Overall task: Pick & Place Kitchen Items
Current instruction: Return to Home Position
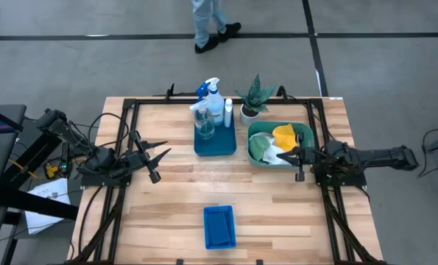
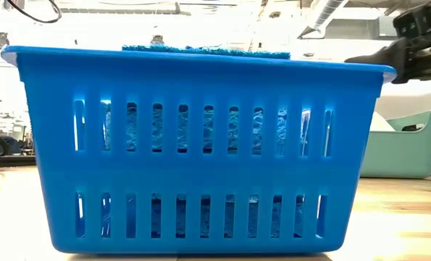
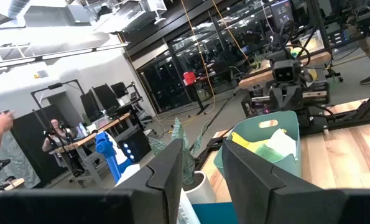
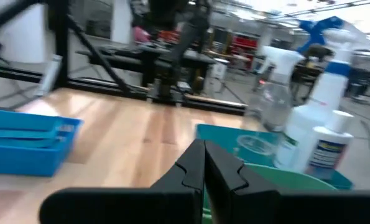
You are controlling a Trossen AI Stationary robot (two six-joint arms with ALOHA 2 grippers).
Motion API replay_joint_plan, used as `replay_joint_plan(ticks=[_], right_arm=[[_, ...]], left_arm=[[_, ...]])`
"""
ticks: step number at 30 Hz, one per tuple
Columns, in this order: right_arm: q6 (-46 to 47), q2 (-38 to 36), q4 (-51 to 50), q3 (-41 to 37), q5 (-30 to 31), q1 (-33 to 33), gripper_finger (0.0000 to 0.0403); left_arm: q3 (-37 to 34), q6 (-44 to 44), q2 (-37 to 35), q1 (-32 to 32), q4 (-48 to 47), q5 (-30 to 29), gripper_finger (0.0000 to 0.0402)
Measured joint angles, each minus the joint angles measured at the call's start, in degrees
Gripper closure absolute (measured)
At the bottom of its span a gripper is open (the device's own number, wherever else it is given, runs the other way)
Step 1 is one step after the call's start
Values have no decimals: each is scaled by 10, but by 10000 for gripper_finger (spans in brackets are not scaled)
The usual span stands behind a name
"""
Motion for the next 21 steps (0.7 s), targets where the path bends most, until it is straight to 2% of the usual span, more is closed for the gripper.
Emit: replay_joint_plan(ticks=[5, 21], right_arm=[[14, -80, -68, 0, -27, 1, 403], [16, -73, -76, 0, -59, 1, 403]], left_arm=[[0, 0, 0, 0, 0, 0, 293], [0, 0, 0, 0, 0, 0, 293]])
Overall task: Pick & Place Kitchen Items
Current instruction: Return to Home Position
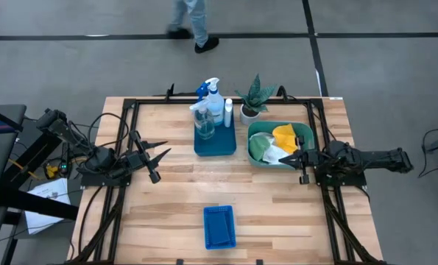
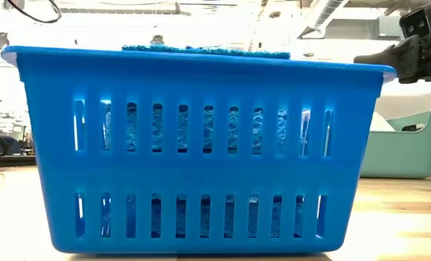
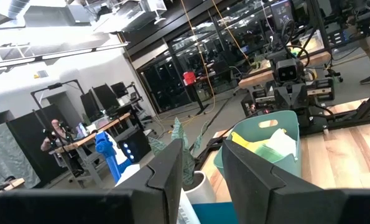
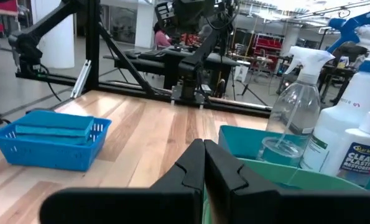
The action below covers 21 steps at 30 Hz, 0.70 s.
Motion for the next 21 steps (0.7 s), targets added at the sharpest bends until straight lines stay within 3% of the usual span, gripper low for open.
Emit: replay_joint_plan(ticks=[9, 21], right_arm=[[81, 4, -1, 0, 0, 0, 403], [83, 4, -3, 1, 0, -1, 403]], left_arm=[[0, 0, 0, 0, 0, 0, 293], [0, 0, 0, 0, 0, 0, 293]])
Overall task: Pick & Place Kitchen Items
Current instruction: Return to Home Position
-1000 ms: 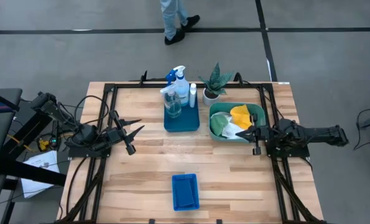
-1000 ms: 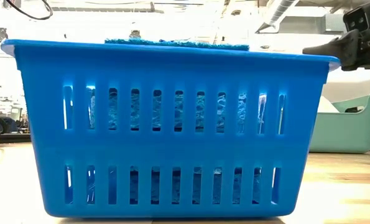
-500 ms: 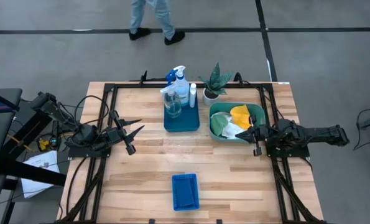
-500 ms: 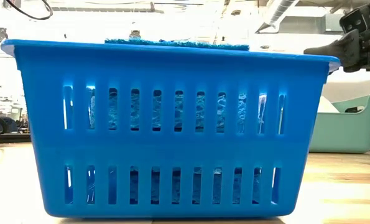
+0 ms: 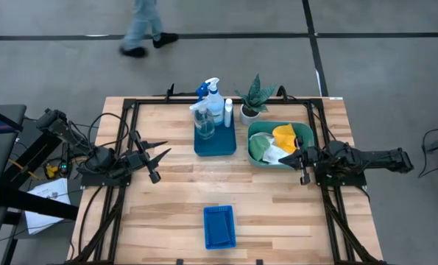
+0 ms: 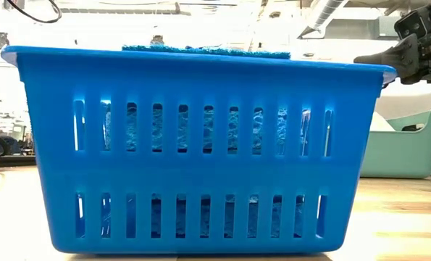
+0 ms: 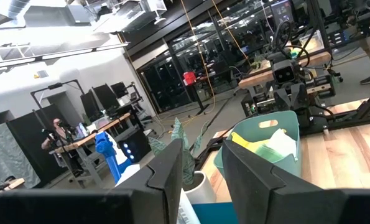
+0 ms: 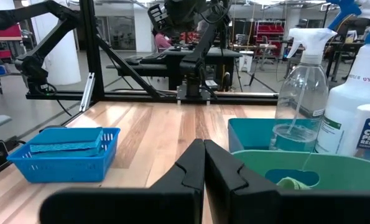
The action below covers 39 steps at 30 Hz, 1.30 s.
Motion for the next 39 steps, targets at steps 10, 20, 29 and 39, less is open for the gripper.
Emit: replay_joint_plan(ticks=[10, 20, 29, 39], right_arm=[[0, 0, 0, 0, 0, 0, 403], [0, 0, 0, 0, 0, 0, 403], [0, 0, 0, 0, 0, 0, 403], [1, 0, -1, 0, 0, 0, 403]], left_arm=[[0, 0, 0, 0, 0, 0, 293], [0, -2, -16, -2, -5, 2, 293], [-155, -346, -187, 33, -8, 130, 293], [-217, -357, -350, 155, -124, 279, 293]])
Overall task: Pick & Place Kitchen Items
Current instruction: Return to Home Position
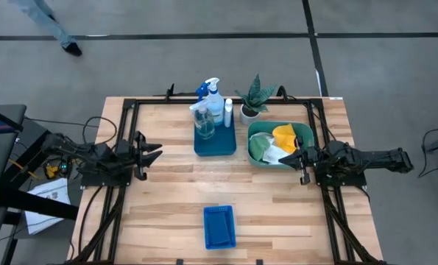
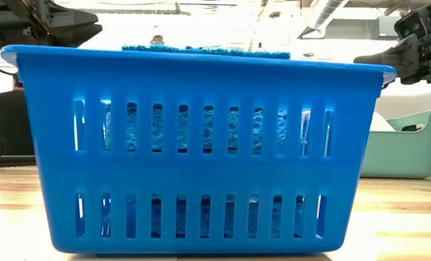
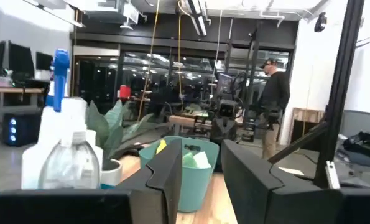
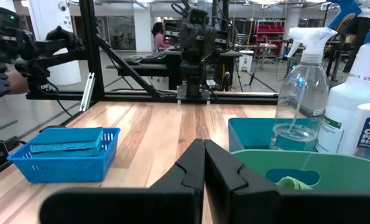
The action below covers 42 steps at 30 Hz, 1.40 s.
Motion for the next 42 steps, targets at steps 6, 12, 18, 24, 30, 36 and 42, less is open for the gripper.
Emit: replay_joint_plan(ticks=[6, 12, 18, 24, 30, 36, 42], right_arm=[[0, 0, 0, 0, 0, 0, 403], [0, 0, 0, 0, 0, 0, 403], [0, 0, 0, 0, 0, 0, 403], [0, 0, 0, 0, 0, 0, 403], [0, 0, 0, 0, 0, 0, 403], [0, 0, 0, 0, 0, 0, 403], [0, 0, 0, 0, 0, 0, 403]], left_arm=[[0, -16, -55, 58, -90, 16, 293], [0, -24, -55, 131, -140, 135, 293], [0, -49, -56, 205, -178, 225, 293], [0, -120, -56, 237, -202, 199, 293], [0, -78, -56, 237, -179, 313, 293], [0, -80, -56, 237, -177, 415, 293], [0, -80, -56, 231, -176, 437, 293]])
